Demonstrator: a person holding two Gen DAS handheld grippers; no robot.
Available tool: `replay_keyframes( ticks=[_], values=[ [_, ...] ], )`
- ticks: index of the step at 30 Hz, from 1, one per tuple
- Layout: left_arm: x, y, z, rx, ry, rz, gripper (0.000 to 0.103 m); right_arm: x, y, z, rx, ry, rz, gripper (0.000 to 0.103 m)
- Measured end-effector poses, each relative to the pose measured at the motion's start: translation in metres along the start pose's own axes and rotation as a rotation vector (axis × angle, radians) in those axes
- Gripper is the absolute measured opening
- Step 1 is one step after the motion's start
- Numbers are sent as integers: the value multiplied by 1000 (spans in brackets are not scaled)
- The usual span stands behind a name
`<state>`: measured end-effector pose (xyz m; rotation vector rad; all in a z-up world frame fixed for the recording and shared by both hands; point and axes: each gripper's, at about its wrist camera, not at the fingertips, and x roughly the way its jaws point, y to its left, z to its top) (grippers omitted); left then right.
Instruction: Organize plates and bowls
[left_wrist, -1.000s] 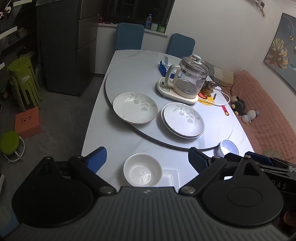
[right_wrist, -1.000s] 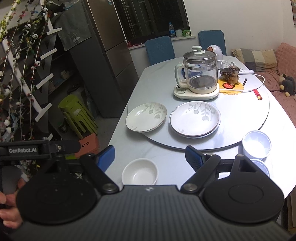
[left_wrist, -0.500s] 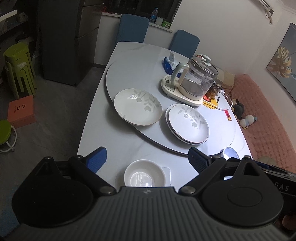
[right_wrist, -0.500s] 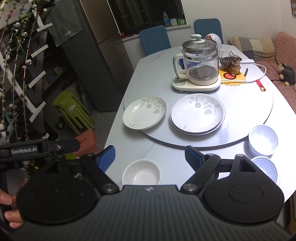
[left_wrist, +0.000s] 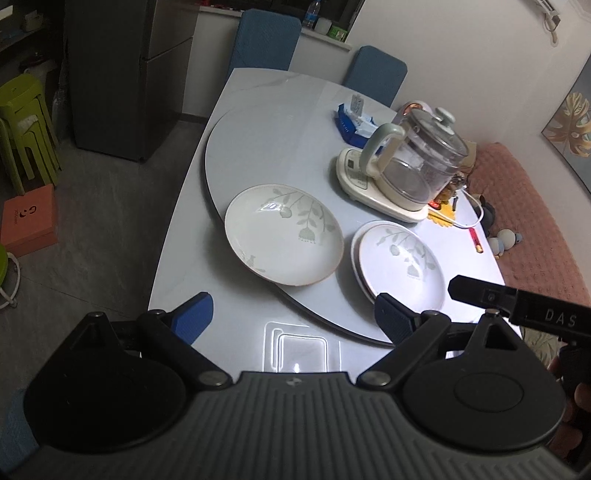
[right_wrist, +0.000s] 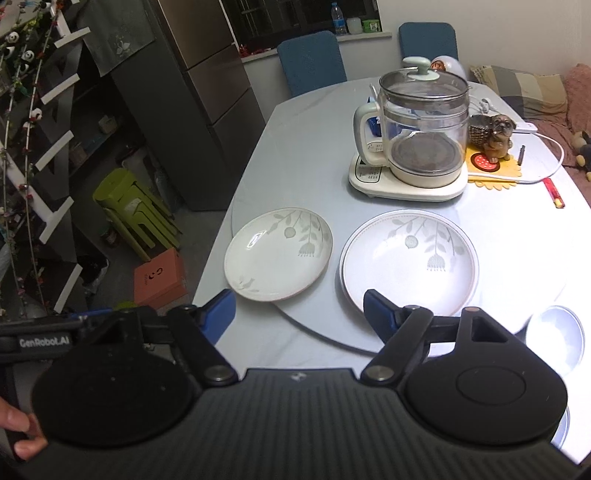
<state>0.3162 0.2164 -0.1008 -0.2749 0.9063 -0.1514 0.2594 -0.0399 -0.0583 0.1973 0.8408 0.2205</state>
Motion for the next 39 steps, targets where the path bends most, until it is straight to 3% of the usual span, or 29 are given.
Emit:
replay_keyframes(
  ticks=[8, 16, 26, 34, 39],
  values=[
    [71, 12, 23, 14, 58, 24, 95, 70, -14, 32, -18, 56, 7, 66],
    [131, 22, 49, -27, 70, 31, 88, 127, -22, 55, -19, 84, 32, 64],
    [181, 38, 65, -83, 66, 57, 87, 186, -26, 63, -77, 124, 29, 60],
    [209, 51, 60, -124, 113, 70, 65, 221, -27, 69, -96, 140, 20, 51],
    [218, 58, 59, -124, 114, 94, 48, 238, -29, 68, -80, 163, 12, 36]
  ],
)
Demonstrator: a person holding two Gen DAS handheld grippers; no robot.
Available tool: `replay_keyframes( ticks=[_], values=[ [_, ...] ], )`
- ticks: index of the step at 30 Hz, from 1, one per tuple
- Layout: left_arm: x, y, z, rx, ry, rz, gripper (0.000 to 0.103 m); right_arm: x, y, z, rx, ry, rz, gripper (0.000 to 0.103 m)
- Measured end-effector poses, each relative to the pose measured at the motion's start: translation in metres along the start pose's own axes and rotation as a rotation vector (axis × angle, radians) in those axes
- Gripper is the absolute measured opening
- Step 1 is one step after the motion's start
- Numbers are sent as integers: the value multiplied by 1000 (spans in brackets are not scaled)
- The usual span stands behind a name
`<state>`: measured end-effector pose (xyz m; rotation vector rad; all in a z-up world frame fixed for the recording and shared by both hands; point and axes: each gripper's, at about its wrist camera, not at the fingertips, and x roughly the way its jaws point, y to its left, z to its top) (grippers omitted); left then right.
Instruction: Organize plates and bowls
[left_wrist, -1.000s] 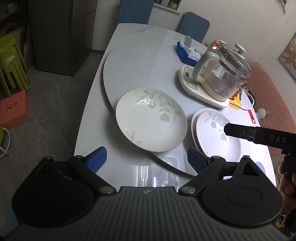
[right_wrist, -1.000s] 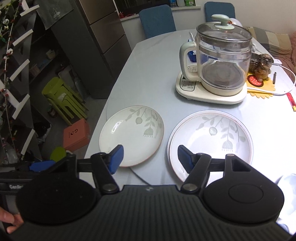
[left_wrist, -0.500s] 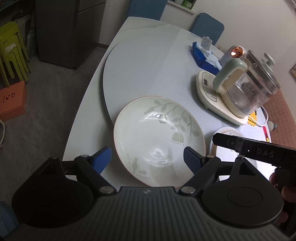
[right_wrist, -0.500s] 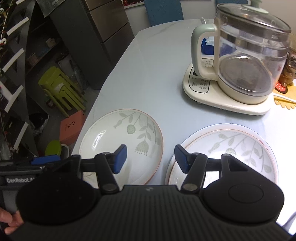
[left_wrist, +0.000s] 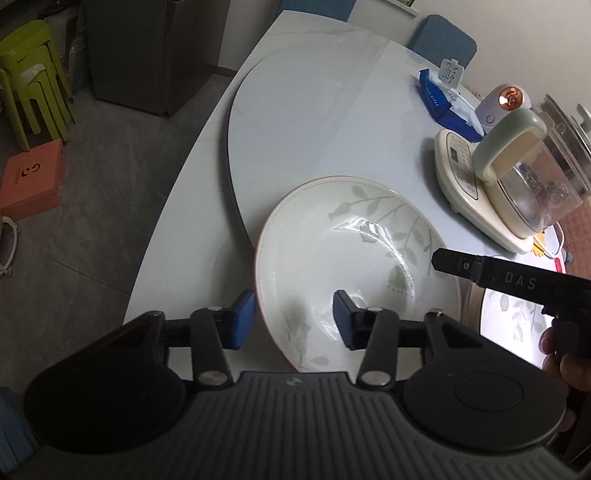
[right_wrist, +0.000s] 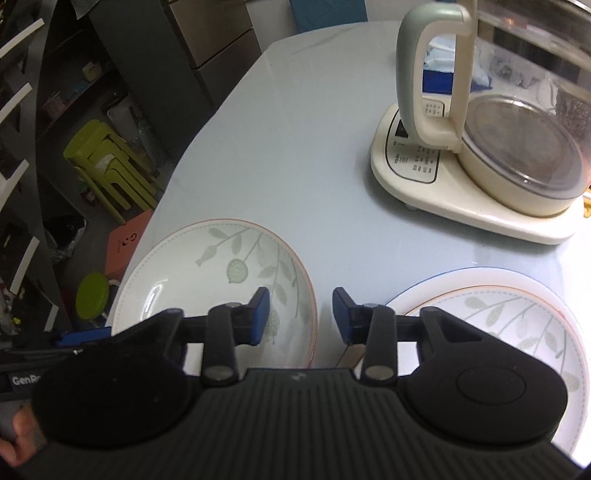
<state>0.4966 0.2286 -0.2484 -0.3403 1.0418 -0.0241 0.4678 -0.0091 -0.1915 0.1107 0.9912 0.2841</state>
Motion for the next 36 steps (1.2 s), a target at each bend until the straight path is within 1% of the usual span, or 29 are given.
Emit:
replay_keyframes(
  ticks=[1, 4, 5, 9, 11, 13, 15, 20, 23, 30, 36],
  values=[
    [2, 1, 1, -3, 2, 0, 45, 2, 0, 0, 1, 3, 0, 35],
    [7, 7, 3, -15, 9, -3, 38, 9, -1, 0, 7, 14, 4, 26],
    [8, 8, 4, -17, 10, -3, 37, 11, -1, 0, 7, 19, 7, 23],
    [14, 10, 7, -40, 29, -13, 35, 16, -2, 0, -4, 42, 19, 23],
    [15, 10, 10, -26, 36, -13, 35, 15, -3, -1, -1, 43, 28, 24],
    [15, 12, 12, -40, 39, -22, 35, 14, -6, -1, 4, 51, 44, 24],
    [16, 14, 13, -56, 48, -35, 35, 12, -4, -3, -8, 53, 36, 24],
    [5, 16, 11, -76, 43, -46, 35, 6, -5, -5, -15, 63, 55, 24],
    [-5, 16, 13, -83, 32, -55, 35, -2, -6, -5, -4, 55, 68, 24],
    [-34, 8, 22, -59, -1, -84, 35, -29, -7, -2, 38, 13, 81, 24],
    [-52, -12, 33, -22, -30, -129, 35, -56, -17, -2, 91, -39, 76, 24]
  ],
)
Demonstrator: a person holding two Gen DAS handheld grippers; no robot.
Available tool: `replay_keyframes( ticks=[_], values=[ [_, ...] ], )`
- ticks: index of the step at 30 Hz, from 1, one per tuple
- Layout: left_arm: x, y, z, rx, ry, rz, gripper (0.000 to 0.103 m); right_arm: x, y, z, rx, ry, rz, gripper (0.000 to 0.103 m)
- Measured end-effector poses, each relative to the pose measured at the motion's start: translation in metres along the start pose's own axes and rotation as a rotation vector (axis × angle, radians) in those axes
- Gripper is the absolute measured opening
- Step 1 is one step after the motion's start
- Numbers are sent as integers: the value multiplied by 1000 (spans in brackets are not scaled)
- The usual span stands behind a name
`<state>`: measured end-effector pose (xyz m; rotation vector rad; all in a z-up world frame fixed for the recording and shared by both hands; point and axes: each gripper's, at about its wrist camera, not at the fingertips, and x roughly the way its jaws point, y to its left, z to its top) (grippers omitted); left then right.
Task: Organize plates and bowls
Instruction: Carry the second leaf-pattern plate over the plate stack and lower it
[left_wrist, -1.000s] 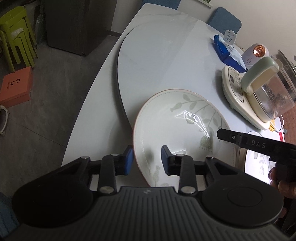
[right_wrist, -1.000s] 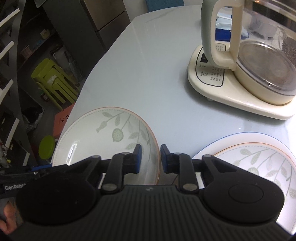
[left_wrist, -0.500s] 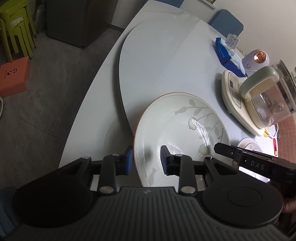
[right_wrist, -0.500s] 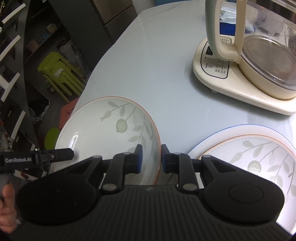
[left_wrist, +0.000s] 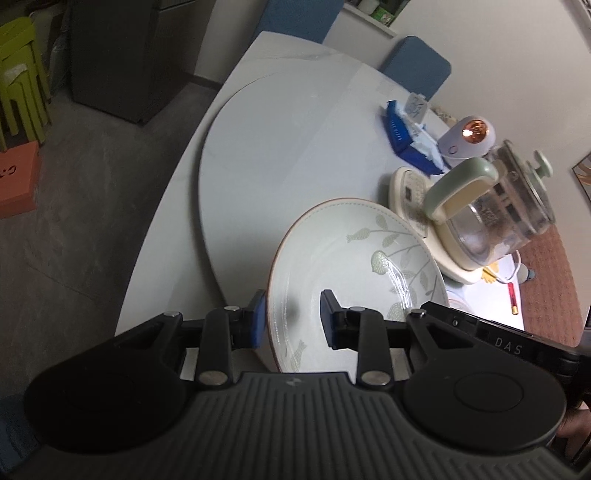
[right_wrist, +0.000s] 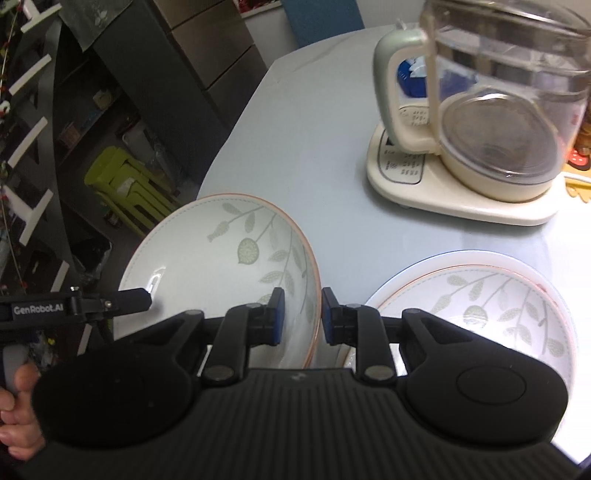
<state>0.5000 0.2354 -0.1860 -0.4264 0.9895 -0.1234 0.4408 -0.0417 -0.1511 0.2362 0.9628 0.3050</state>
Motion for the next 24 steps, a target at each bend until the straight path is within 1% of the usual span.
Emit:
replay_keyframes(
  ticks=[7, 13, 16, 19, 24],
  values=[
    [-9, -34, 8, 57, 5, -72, 35, -34, -21, 3, 64, -68, -18, 24],
    [-8, -67, 7, 108, 17, -124, 35, -60, -41, 2, 102, -124, -68, 24],
    [0, -80, 6, 125, 38, -149, 35, -67, -55, -2, 128, -134, -90, 24],
    [9, -93, 4, 140, 67, -174, 35, -73, -68, -8, 158, -126, -119, 24],
    [29, -114, -2, 181, 110, -193, 35, -77, -91, -21, 219, -113, -148, 24]
  ],
)
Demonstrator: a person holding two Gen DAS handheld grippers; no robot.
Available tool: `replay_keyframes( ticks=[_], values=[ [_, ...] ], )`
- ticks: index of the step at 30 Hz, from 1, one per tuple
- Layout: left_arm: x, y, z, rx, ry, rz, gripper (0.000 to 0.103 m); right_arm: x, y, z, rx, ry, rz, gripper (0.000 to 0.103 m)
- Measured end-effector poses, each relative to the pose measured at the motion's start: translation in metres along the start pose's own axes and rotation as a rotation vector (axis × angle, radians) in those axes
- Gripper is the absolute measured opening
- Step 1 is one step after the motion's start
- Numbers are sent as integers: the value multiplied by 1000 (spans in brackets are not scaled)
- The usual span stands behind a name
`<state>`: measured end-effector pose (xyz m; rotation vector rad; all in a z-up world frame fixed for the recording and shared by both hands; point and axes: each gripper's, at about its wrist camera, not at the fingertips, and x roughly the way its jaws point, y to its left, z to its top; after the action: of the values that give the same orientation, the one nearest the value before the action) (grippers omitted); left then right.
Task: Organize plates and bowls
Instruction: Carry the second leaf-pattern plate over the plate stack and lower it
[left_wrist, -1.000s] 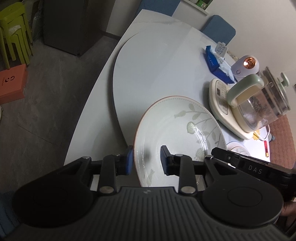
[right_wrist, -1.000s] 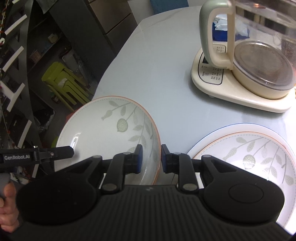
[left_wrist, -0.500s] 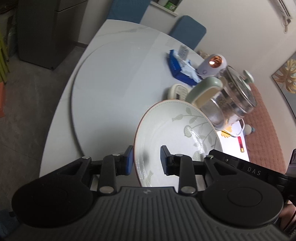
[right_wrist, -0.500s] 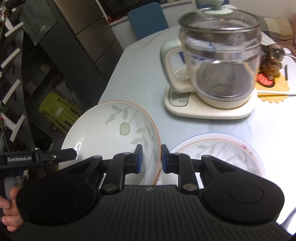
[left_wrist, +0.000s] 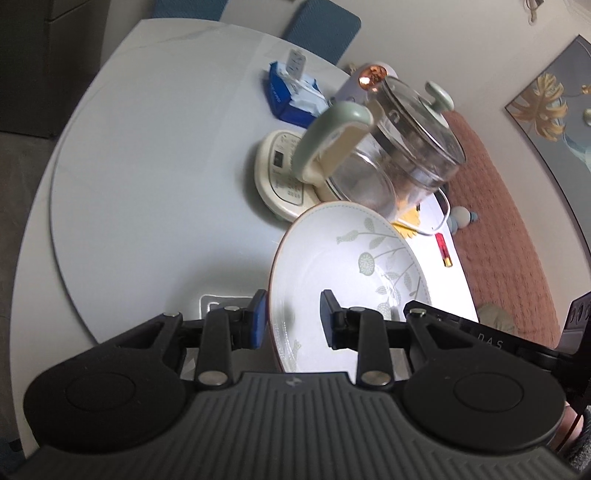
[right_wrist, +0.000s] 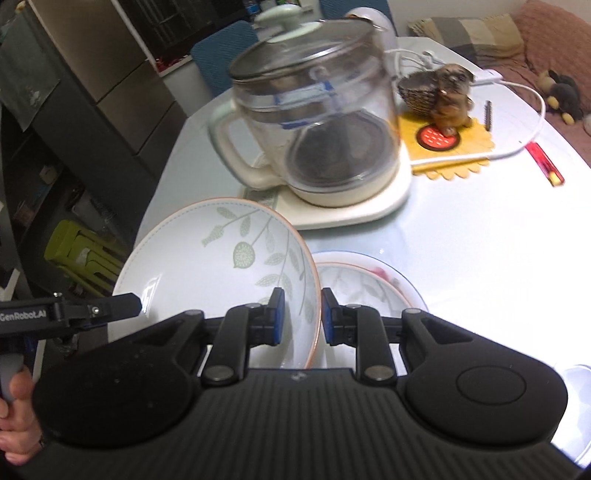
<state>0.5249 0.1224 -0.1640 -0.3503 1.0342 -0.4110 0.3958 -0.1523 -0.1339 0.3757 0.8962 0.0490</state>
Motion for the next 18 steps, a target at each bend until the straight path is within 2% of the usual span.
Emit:
replay_keyframes(
  ticks=[8, 13, 18],
  values=[
    [39, -9, -9, 31, 66, 7, 35, 6, -21, -10, 2, 32, -60, 24],
    [53, -7, -17, 35, 103, 17, 35, 14, -27, -18, 7, 62, -80, 24],
    [59, -12, -19, 89, 130, 30, 35, 21, -31, -23, 11, 80, -101, 24]
  ],
)
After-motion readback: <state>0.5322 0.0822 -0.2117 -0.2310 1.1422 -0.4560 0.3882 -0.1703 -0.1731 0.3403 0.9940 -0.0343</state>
